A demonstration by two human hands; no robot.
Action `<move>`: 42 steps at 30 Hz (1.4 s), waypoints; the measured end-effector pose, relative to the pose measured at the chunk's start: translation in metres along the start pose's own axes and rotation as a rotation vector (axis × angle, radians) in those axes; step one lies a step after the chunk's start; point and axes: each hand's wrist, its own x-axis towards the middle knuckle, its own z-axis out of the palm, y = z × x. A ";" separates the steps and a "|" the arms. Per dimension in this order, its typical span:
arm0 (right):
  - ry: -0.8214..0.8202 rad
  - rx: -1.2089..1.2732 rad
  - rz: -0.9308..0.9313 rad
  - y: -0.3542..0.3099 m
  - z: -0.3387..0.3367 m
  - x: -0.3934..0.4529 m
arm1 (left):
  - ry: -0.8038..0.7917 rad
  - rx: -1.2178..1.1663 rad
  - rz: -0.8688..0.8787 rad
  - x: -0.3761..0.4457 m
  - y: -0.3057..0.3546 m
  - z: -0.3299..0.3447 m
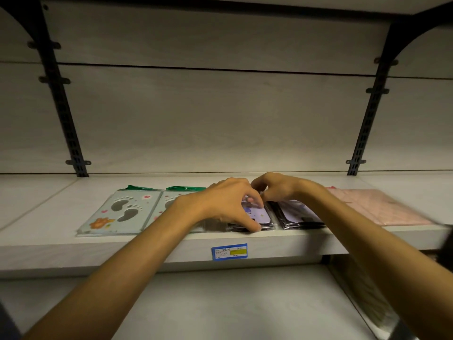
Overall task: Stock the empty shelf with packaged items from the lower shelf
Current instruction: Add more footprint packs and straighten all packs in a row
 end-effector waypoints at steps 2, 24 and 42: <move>0.008 -0.014 -0.009 -0.003 0.001 0.000 | -0.011 0.014 -0.002 -0.002 -0.001 -0.002; 0.093 0.276 0.062 -0.022 0.017 0.000 | -0.062 -0.050 0.014 -0.014 -0.018 -0.004; 0.150 0.191 0.106 -0.024 0.023 0.007 | -0.245 -0.121 -0.193 -0.003 -0.040 -0.012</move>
